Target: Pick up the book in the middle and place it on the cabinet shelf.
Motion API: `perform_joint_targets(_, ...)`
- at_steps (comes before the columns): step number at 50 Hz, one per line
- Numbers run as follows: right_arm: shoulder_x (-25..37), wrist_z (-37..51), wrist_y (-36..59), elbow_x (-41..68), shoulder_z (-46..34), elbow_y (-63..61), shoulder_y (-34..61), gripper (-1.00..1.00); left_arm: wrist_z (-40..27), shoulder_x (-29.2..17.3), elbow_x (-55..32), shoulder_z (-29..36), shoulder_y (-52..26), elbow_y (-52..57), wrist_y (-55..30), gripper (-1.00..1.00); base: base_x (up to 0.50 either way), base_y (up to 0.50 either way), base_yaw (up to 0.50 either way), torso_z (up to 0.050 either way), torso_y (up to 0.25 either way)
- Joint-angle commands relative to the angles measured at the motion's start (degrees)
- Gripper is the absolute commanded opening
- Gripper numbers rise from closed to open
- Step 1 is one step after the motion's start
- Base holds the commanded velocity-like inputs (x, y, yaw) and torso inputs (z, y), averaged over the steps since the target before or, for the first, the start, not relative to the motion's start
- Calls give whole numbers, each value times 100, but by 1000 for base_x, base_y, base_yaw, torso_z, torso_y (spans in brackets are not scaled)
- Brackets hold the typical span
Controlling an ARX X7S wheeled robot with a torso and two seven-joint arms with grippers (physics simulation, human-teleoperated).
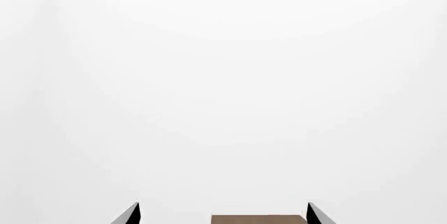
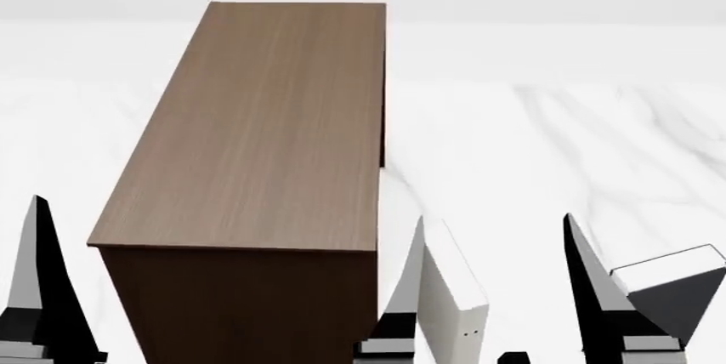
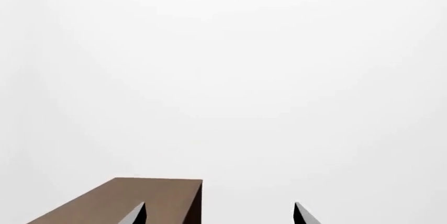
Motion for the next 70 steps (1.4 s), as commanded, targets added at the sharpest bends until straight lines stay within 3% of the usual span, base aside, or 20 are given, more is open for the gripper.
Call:
perform_joint_targets(1,36,54,19,29,-17,-16,6,100,-97,-82,-55,43,-21,34,-34,100,500,0,0,0,0)
perform_joint_targets(7,24,119,63,50,-14,26,20,100,-134,-130,-72,65,-18,19,-11,100,500,0,0,0,2)
perform_joint_targets(8,-128,225,451,342,190,91,126,100,-135,-137,-90,65,-15,16,-11,100,277,0,0,0,0)
perform_joint_targets(29,-21,136,-240,481,201,128,-79,100,-248,-250,-129,137,-26,-66,73,100,0,0,0,0,1)
perform_joint_targets(48,80,254,-389,794,243,141,-107,100,-332,-318,-179,181,-32,-50,86,100,-177,9,-470,0,1)
perform_joint_targets(49,176,418,-71,375,45,169,-7,100,-357,-315,-216,179,-77,36,-45,100,0,0,0,50,0)
perform_joint_targets(70,263,536,-90,432,-23,189,13,100,-456,-423,-269,233,-81,7,-4,100,0,0,0,50,0)
